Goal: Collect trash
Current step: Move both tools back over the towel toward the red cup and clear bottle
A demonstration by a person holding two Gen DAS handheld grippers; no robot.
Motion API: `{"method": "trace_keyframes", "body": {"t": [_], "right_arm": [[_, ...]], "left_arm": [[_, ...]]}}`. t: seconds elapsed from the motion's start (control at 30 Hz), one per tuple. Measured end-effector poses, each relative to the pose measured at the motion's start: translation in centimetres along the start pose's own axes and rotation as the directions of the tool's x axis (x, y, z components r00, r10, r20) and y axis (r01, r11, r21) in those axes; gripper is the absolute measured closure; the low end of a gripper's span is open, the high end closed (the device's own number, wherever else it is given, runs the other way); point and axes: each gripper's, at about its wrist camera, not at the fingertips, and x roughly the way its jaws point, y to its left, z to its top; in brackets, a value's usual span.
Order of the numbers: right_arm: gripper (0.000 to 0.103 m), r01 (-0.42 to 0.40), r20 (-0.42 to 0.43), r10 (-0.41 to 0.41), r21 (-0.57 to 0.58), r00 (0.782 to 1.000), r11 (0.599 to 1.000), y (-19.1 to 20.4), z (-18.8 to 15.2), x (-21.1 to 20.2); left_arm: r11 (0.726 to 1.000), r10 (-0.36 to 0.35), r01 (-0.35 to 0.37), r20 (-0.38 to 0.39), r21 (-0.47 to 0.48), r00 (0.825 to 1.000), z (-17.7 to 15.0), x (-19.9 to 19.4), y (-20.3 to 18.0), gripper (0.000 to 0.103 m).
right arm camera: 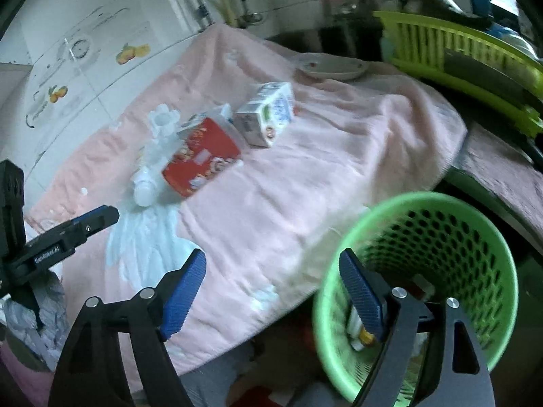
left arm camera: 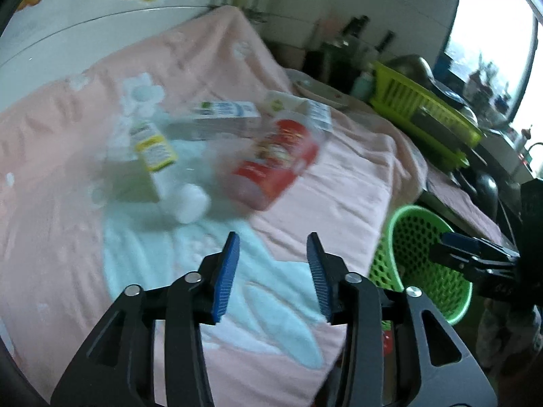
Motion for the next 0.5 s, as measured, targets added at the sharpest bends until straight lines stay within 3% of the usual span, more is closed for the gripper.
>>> {"method": "trace_keyframes", "body": {"t": [0.3, 0.5], "right_arm": [[0.019, -0.089, -0.035, 0.091, 0.051, 0.995, 0.995, 3.7, 4.4, 4.2], [0.019, -0.126, -0.065, 0.135, 0.131, 0.989, 0.983, 5.4, 7.3, 8.0]], "left_arm": [[0.996, 0.063, -0.06, 0.034, -0.073, 0.997, 1.3, -1.1, 4.9, 0.043], [0.987, 0.086, -0.081, 0.032, -0.14, 0.996, 2.5, -0.8, 8.0, 0.04]]}}
